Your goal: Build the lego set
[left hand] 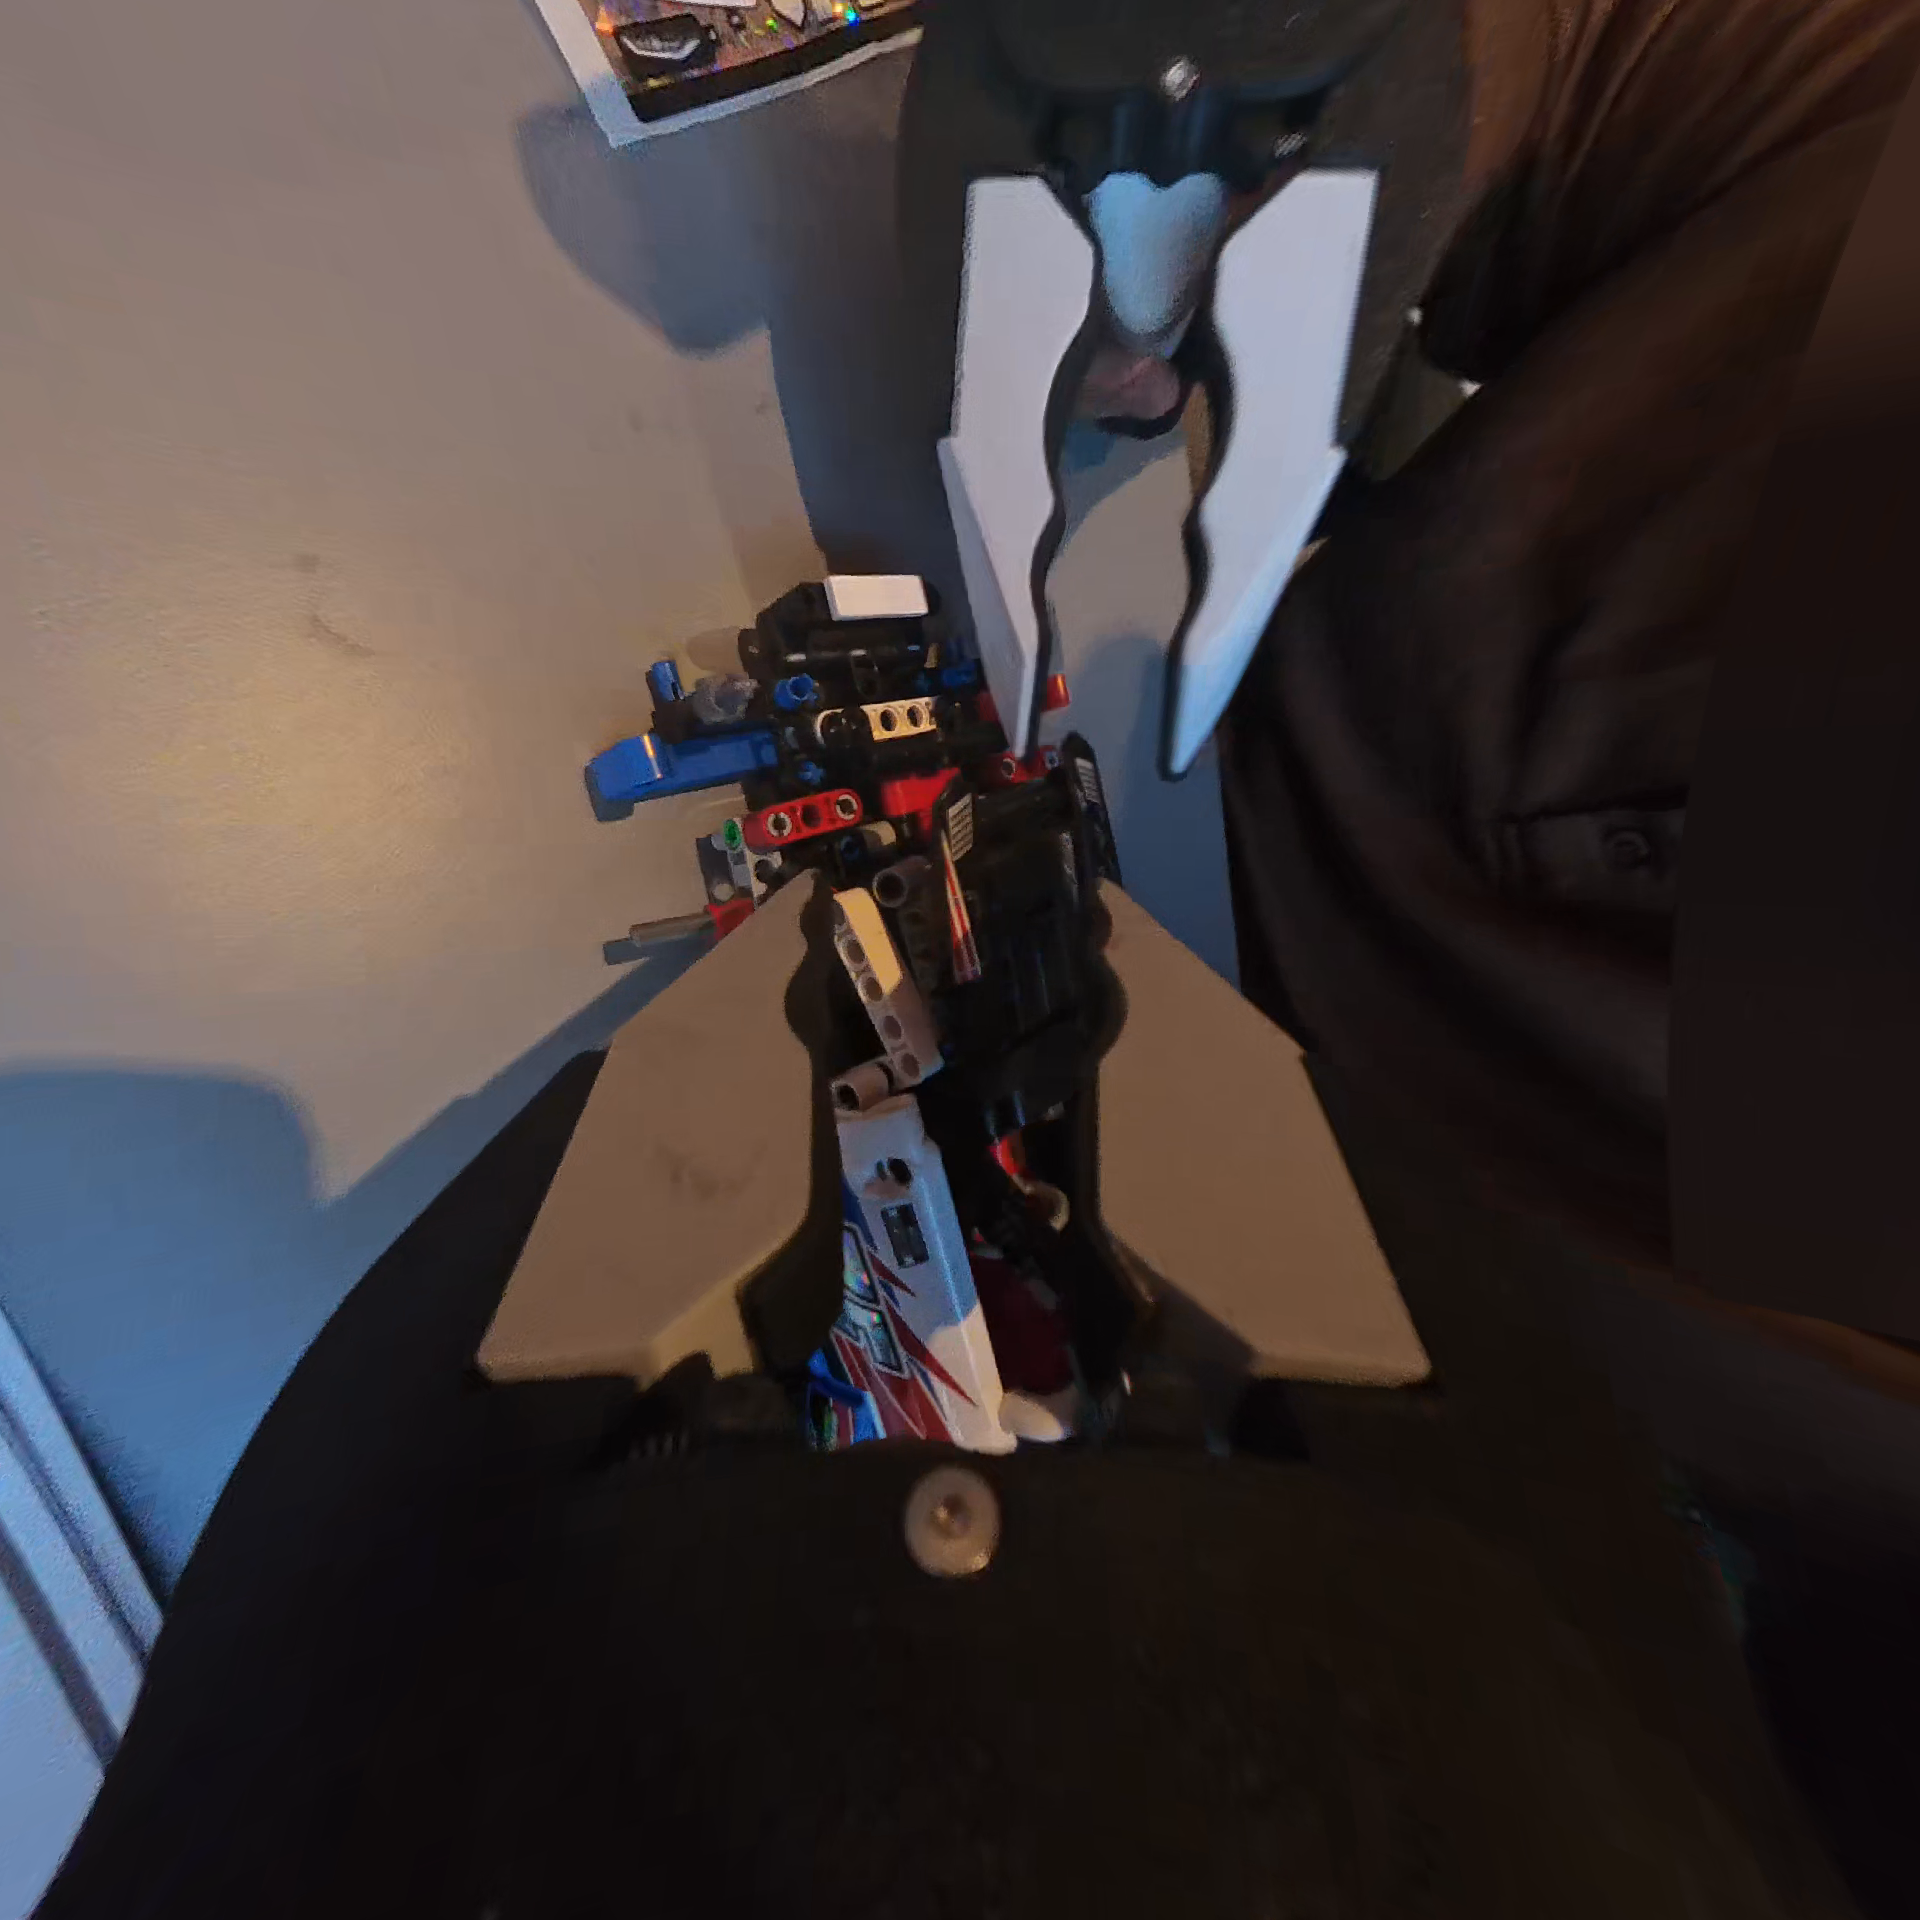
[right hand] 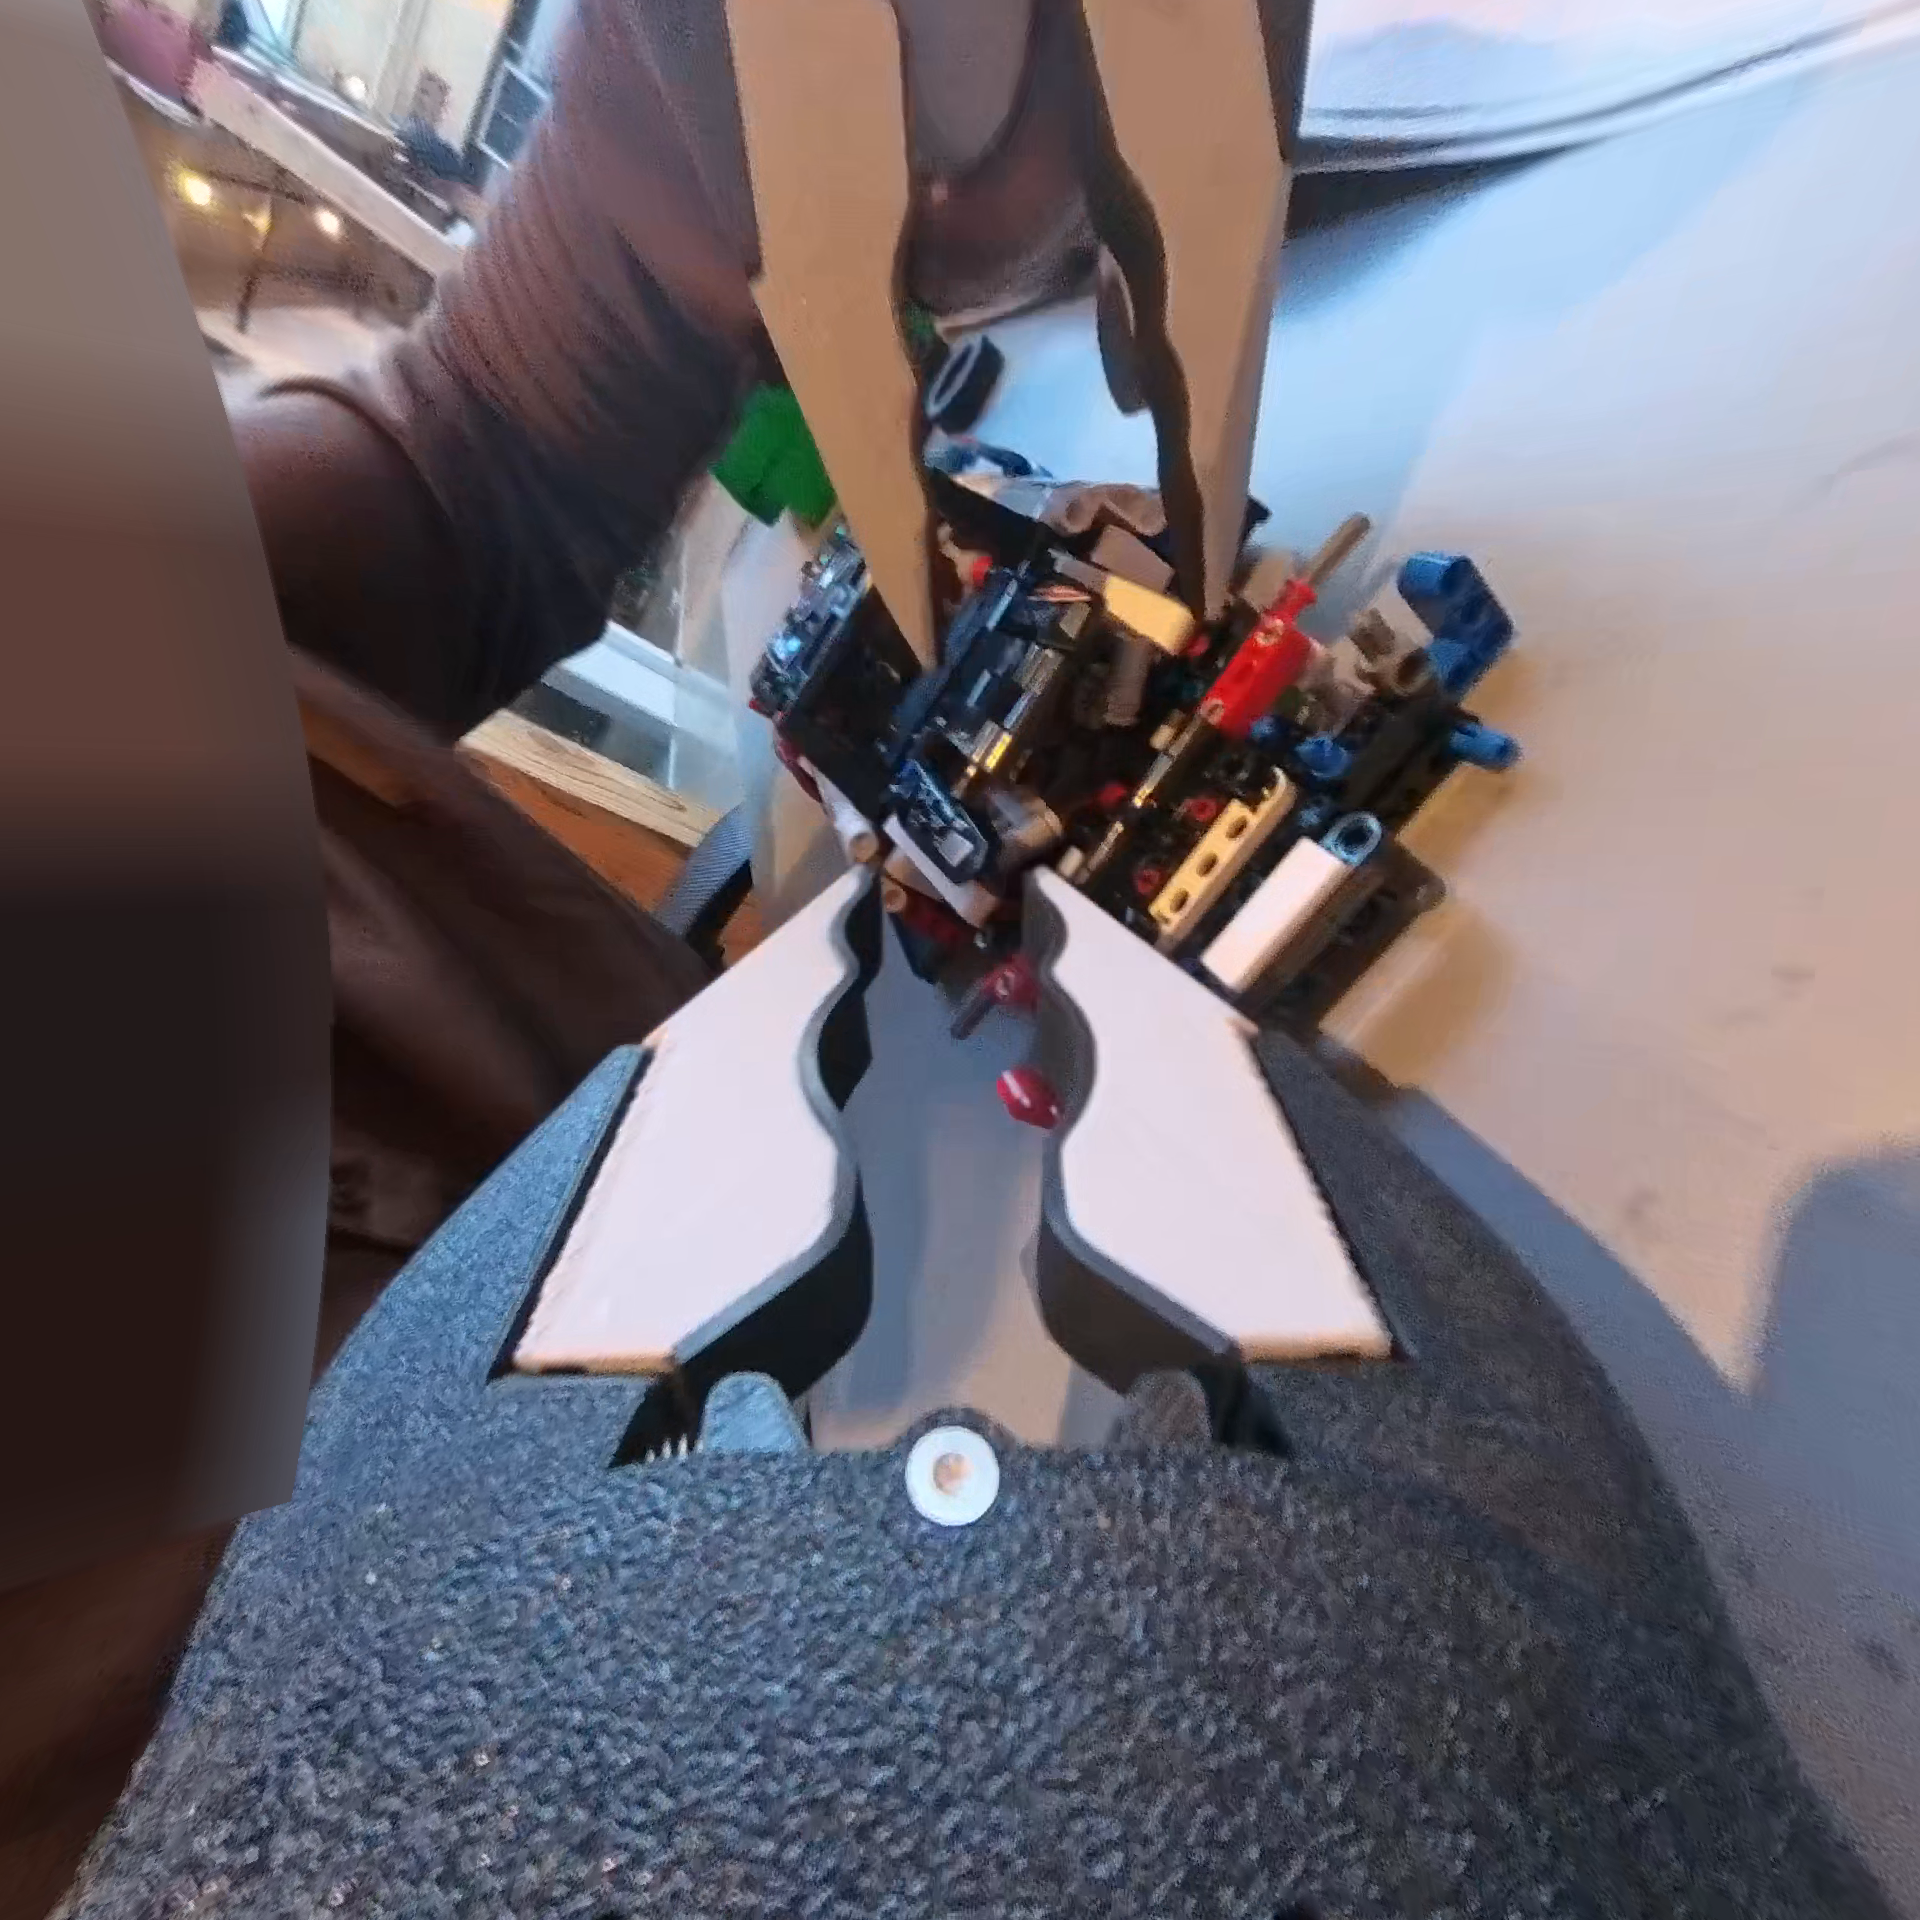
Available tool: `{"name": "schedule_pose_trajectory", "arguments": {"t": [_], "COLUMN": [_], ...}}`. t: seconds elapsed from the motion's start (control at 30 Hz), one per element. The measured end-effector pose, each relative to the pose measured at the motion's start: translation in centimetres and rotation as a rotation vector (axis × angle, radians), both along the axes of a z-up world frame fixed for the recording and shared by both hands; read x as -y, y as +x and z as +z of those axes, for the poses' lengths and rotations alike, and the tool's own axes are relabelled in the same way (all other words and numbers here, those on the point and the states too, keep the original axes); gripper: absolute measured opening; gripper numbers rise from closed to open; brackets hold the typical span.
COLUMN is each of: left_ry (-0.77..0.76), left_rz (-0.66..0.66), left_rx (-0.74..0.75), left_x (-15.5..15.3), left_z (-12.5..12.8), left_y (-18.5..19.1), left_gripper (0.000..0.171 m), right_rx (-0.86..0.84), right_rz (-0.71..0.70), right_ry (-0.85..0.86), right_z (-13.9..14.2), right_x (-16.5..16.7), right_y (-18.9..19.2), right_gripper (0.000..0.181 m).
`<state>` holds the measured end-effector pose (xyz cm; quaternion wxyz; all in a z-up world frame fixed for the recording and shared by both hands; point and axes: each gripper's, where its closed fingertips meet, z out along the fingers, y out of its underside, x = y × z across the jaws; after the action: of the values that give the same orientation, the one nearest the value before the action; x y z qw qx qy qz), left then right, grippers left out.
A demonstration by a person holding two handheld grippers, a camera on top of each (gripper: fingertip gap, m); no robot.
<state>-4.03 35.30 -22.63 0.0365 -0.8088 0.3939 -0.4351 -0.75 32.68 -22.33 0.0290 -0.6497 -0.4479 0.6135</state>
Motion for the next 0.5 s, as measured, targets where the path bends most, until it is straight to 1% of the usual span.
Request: {"name": "schedule_pose_trajectory", "arguments": {"t": [0.07, 0.17, 0.2, 0.3, 0.4, 0.5], "left_ry": [-0.017, 0.005, 0.009, 0.016, 0.002, -0.004], "left_rz": [-0.021, -0.049, -0.062, -0.105, -0.124, -0.134], "left_rx": [0.011, 0.036, 0.046, 0.05, 0.076, 0.101], "left_x": [-0.1, -0.6, -0.7, -0.6, -0.7, -0.7], "left_z": [-0.1, 0.0, 0.0, -0.5, -0.5, -0.5], "left_y": [-0.3, -0.4, -0.3, 0.1, 0.1, -0.1], "left_gripper": [0.042, 0.041, 0.04, 0.041, 0.035, 0.035], "right_rx": [0.032, 0.024, 0.019, 0.04, 0.051, 0.049], "right_rz": [-0.005, -0.027, -0.027, -0.035, -0.045, -0.052], "right_ry": [0.007, -0.032, -0.042, -0.015, -0.016, 0.005], "right_z": [-0.6, 0.1, 0.4, 0.2, 0.0, -0.2], "right_x": [0.0, -0.2, -0.1, 0.2, 0.3, 0.2], "right_y": [0.2, -0.1, -0.4, -1.0, -1.2, -1.2], "right_gripper": [0.019, 0.029, 0.029, 0.026, 0.021, 0.018]}}
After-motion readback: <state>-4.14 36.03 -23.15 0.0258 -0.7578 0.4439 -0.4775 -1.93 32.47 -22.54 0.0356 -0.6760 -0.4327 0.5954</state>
